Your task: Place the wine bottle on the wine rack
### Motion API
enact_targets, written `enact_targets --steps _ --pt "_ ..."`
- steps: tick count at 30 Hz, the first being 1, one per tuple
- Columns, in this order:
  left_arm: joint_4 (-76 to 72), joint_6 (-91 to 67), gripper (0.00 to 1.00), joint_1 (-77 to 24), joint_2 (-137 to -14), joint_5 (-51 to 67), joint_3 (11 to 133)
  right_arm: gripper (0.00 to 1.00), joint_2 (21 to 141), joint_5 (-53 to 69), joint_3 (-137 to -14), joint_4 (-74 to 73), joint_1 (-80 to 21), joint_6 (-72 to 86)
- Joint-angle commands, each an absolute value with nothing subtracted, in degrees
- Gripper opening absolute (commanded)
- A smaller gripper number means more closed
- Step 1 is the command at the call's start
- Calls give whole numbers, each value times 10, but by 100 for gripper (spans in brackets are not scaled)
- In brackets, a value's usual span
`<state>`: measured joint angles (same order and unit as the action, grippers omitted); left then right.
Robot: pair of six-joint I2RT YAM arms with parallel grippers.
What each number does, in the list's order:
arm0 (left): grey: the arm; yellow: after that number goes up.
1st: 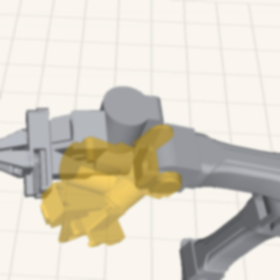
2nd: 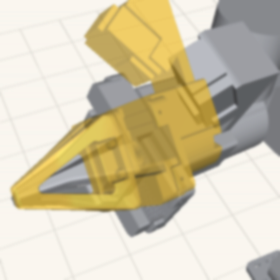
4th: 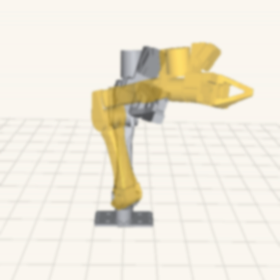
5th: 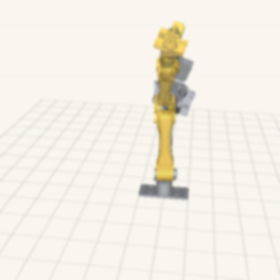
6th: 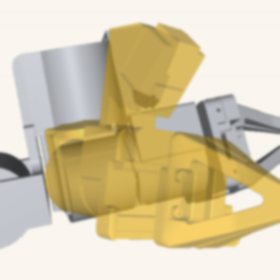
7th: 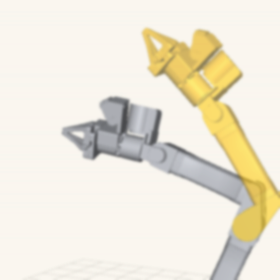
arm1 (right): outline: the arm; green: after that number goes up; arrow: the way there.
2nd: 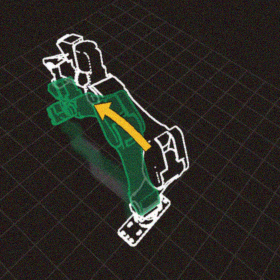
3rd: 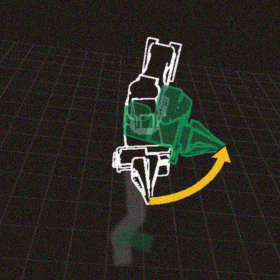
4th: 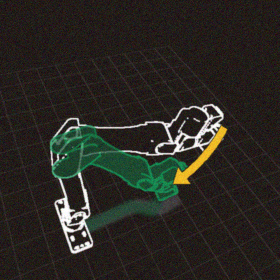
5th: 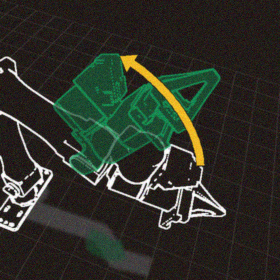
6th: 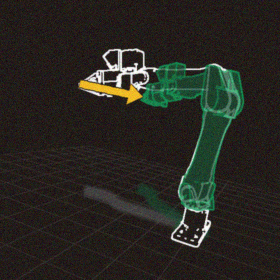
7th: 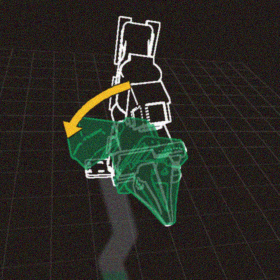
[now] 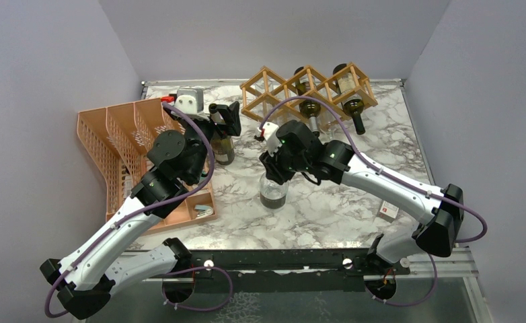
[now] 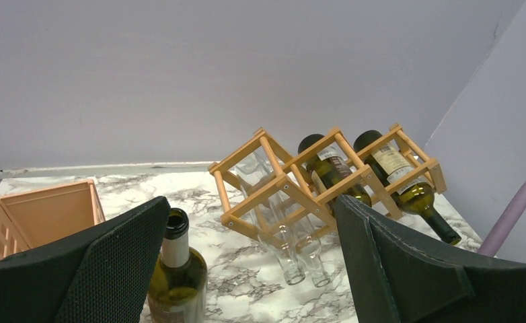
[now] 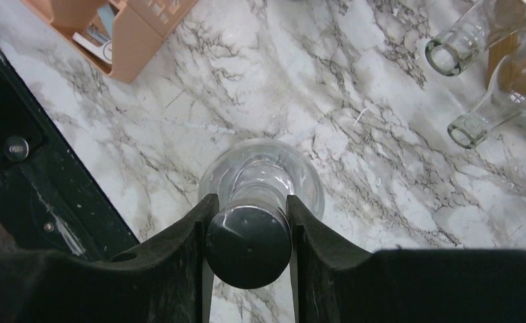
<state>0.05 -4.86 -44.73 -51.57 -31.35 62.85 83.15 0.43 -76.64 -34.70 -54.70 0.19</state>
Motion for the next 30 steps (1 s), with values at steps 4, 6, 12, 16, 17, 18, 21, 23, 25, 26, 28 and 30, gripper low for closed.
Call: enact_targets --steps 4,6,12,16,17,18,21,23,25,26,28,30 --pt "-4 -53 99 -446 -519 -316 629 1 811 -63 -720 -79 -551 4" --pt "0 -58 99 -446 -518 -307 631 1 825 -75 -725 -32 -551 1" --pt "19 -69 99 -446 -511 -310 629 1 854 -107 -727 81 -551 -1" --pt "21 -72 99 -446 -512 -310 626 1 844 -123 -674 147 -551 7" --pt "21 -71 99 -446 -512 -310 626 1 838 -122 -655 157 -551 9" --pt "23 -72 99 -446 -514 -309 626 1 831 -122 -634 167 -551 13" --pt "25 -72 99 -446 -518 -309 624 1 801 -115 -564 177 -551 31" --pt "26 -72 99 -446 -520 -309 622 1 775 -109 -518 173 -551 42" --pt "25 -72 99 -446 -523 -310 620 1 744 -109 -478 155 -550 61" --pt "25 -72 99 -446 -524 -310 618 1 726 -109 -460 141 -550 68" --pt "26 -73 99 -446 -528 -307 617 1 688 -113 -427 113 -551 82" --pt "27 -75 99 -446 -533 -303 612 1 651 -114 -407 81 -550 89"
